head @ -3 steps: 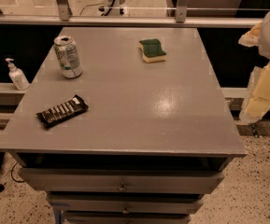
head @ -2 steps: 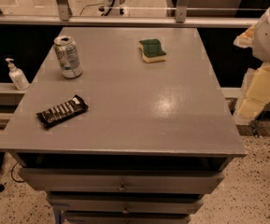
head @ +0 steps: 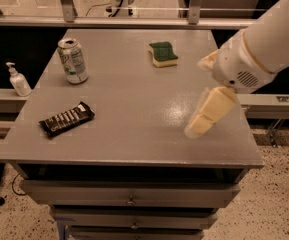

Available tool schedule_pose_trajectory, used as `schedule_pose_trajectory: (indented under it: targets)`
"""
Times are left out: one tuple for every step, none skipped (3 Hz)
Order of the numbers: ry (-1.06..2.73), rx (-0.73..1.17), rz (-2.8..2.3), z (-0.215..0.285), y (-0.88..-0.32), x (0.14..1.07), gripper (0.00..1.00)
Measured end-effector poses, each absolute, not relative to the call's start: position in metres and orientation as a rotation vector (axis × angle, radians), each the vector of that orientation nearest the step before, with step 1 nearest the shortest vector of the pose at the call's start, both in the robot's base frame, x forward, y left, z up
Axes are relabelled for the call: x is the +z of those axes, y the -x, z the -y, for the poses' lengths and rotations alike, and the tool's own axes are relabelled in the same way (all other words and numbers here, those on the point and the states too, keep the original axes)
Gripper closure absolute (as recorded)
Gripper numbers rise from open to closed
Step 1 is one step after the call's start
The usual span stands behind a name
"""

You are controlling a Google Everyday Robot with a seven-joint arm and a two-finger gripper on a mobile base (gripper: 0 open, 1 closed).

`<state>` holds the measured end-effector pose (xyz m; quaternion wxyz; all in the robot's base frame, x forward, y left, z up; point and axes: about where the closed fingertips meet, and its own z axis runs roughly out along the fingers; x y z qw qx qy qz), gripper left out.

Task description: Pick rxbar chocolate

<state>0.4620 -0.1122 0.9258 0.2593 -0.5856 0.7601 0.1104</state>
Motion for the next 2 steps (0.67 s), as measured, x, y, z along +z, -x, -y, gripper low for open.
schedule_pose_trajectory:
  targets:
    - [1.464, 0.537, -1.976, 0.051, -0.47, 0.909, 0.0]
    - [1.355, 0.733, -1.893, -0.014, -0.473, 0.902, 0.0]
